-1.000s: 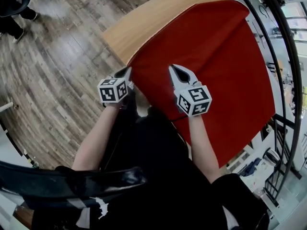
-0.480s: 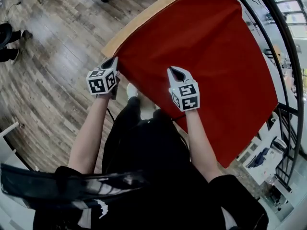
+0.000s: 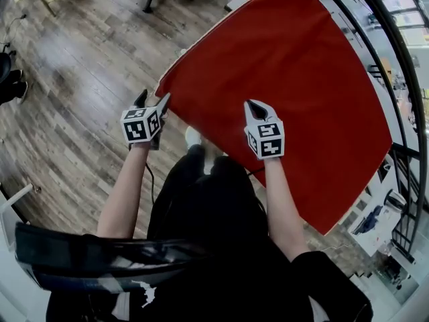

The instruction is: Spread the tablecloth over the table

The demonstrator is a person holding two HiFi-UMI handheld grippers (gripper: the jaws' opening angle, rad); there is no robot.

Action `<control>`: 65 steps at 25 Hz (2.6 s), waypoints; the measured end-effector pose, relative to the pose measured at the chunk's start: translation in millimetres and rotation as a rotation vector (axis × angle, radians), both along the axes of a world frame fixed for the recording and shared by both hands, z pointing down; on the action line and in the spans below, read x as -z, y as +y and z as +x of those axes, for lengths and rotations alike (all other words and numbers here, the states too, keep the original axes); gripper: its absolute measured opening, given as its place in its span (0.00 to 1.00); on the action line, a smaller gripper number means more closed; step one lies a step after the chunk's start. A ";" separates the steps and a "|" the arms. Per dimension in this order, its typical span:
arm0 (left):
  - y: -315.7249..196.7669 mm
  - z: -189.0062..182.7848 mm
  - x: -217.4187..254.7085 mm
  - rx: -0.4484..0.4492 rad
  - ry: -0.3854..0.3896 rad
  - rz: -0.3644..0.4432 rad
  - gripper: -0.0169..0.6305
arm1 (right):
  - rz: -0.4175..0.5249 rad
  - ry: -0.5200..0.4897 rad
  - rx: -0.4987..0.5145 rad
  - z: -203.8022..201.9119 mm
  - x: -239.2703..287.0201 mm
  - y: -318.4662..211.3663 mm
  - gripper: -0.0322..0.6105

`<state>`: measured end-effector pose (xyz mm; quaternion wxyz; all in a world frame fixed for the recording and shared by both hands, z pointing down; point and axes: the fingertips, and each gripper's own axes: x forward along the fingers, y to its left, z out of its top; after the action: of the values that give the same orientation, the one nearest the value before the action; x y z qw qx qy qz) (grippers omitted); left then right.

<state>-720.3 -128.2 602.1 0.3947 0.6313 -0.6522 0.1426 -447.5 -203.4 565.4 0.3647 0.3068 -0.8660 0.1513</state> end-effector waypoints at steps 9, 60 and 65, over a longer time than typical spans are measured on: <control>15.3 3.6 -32.8 0.030 0.041 -0.030 0.46 | -0.033 0.074 -0.004 11.6 -15.9 7.5 0.07; -743.0 332.2 34.1 -1.399 -0.288 0.149 0.34 | 0.199 -0.459 -0.454 79.6 18.3 -448.3 0.06; -744.9 337.9 22.3 -1.489 -0.227 0.122 0.33 | 0.209 -0.480 -0.470 84.2 22.0 -447.1 0.07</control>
<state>-382.4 -873.2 579.8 0.0891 0.9073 -0.0968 0.3993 -363.4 -650.5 543.4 0.0724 0.4890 -0.8437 0.2095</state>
